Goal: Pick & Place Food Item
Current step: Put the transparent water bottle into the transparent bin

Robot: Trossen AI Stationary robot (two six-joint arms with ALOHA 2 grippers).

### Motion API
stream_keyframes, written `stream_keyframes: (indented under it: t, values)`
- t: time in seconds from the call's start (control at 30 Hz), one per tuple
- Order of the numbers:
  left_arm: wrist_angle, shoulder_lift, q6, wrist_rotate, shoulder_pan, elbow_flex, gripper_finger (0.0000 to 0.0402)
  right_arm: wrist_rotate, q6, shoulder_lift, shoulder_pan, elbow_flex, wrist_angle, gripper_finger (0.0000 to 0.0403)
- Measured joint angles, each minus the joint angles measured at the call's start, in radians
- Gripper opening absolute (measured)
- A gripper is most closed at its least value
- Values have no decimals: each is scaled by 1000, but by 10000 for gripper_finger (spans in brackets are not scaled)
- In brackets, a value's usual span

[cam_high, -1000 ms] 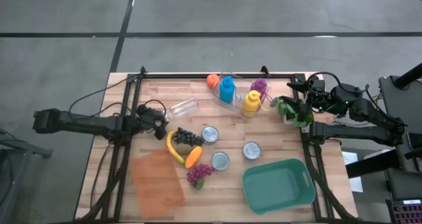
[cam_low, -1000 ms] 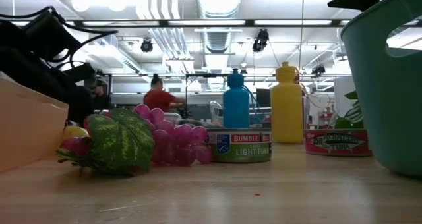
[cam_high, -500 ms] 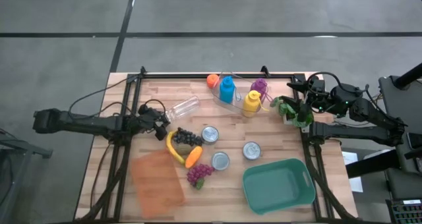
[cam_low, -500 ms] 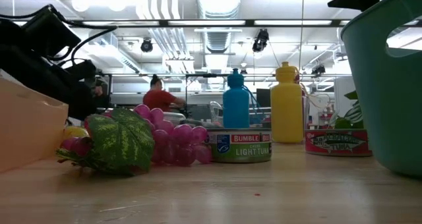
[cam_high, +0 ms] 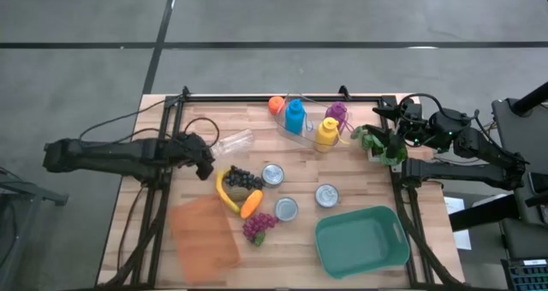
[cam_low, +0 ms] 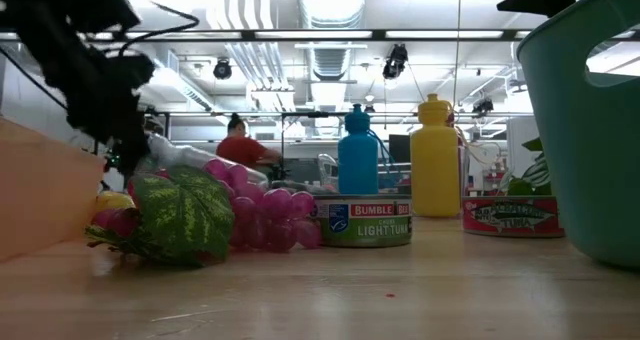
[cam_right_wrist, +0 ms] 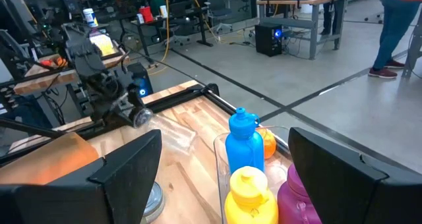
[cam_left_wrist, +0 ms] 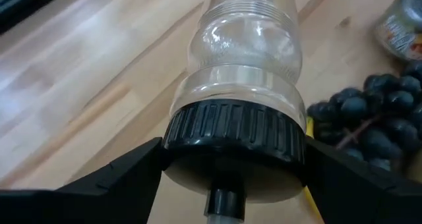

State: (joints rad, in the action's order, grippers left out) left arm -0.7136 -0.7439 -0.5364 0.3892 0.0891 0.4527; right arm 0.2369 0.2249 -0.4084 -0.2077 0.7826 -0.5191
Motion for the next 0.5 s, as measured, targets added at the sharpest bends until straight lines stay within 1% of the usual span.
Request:
stream_keyframes:
  t: [0.1, 0.2, 0.3, 0.4, 0.5]
  values:
    - [-122, -51, -69, -22, 3, 123, 329, 0, 0, 0, 0, 0, 0, 329]
    - [-212, -123, -73, -42, 10, 263, 329, 0, 0, 0, 0, 0, 0, 329]
    - [-347, -214, -66, -88, 29, 428, 329, 0, 0, 0, 0, 0, 0, 329]
    - [-523, -331, -66, -160, 63, 598, 329, 0, 0, 0, 0, 0, 0, 329]
    - [-694, -462, -67, -268, 117, 765, 329, 0, 0, 0, 0, 0, 0, 329]
